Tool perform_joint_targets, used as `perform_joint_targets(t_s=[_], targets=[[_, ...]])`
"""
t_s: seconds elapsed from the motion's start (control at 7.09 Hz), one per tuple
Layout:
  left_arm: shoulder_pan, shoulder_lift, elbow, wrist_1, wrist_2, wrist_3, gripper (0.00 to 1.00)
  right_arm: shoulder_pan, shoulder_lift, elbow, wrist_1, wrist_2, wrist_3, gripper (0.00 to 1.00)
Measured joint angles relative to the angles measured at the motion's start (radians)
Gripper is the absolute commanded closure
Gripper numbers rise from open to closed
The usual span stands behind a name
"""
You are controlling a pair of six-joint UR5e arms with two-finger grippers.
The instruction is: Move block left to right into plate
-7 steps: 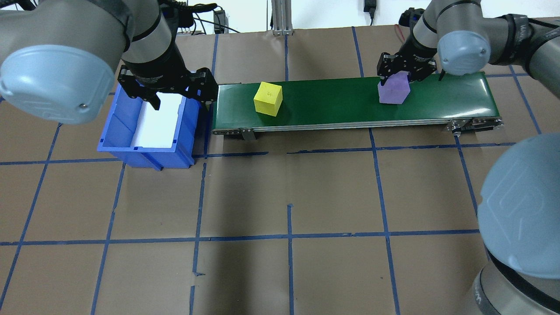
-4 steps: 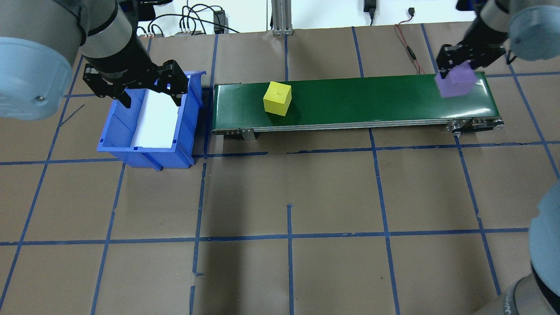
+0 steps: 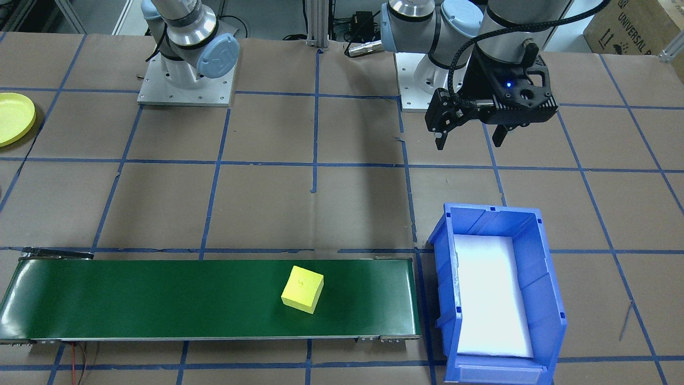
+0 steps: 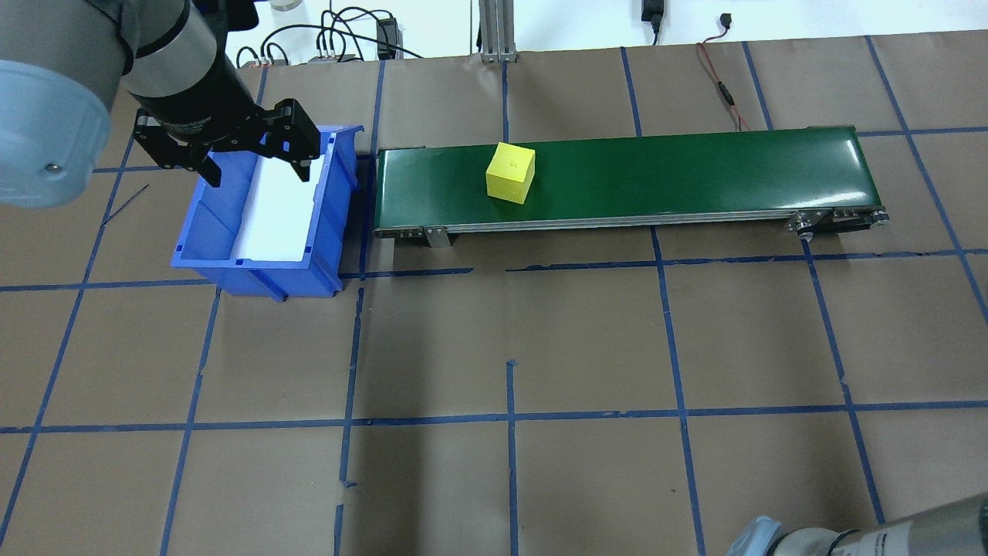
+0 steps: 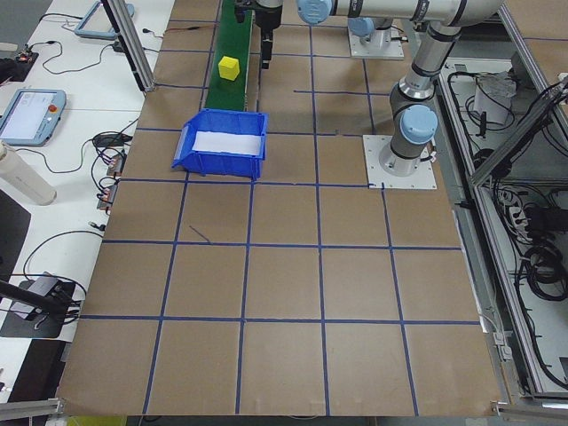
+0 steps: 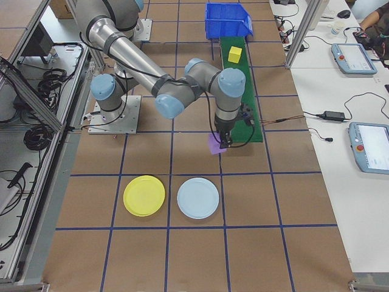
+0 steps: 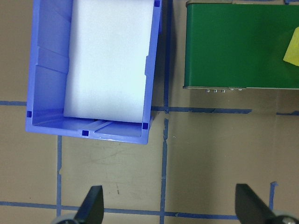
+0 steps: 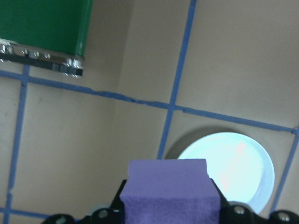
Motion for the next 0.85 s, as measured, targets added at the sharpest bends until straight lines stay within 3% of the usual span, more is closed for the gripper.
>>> perform_joint_targets(t_s=[0.28, 0.56, 0.71, 0.85], targets=[[0.004, 0.003, -0.006, 0.005, -0.001, 0.000, 0.00, -0.173, 0.031, 0.062, -0.052, 0.007, -0.169, 0.70], [0.005, 0.004, -0.008, 0.010, -0.003, 0.001, 0.00, -0.245, 0.117, 0.115, -0.182, 0.012, -0.244, 0.66], [0.005, 0.004, -0.009, 0.011, -0.002, 0.001, 0.00, -0.254, 0.147, 0.125, -0.208, 0.013, -0.251, 0.66], [0.005, 0.004, -0.010, 0.012, -0.002, 0.001, 0.00, -0.258, 0.160, 0.134, -0.224, 0.019, -0.250, 0.55]])
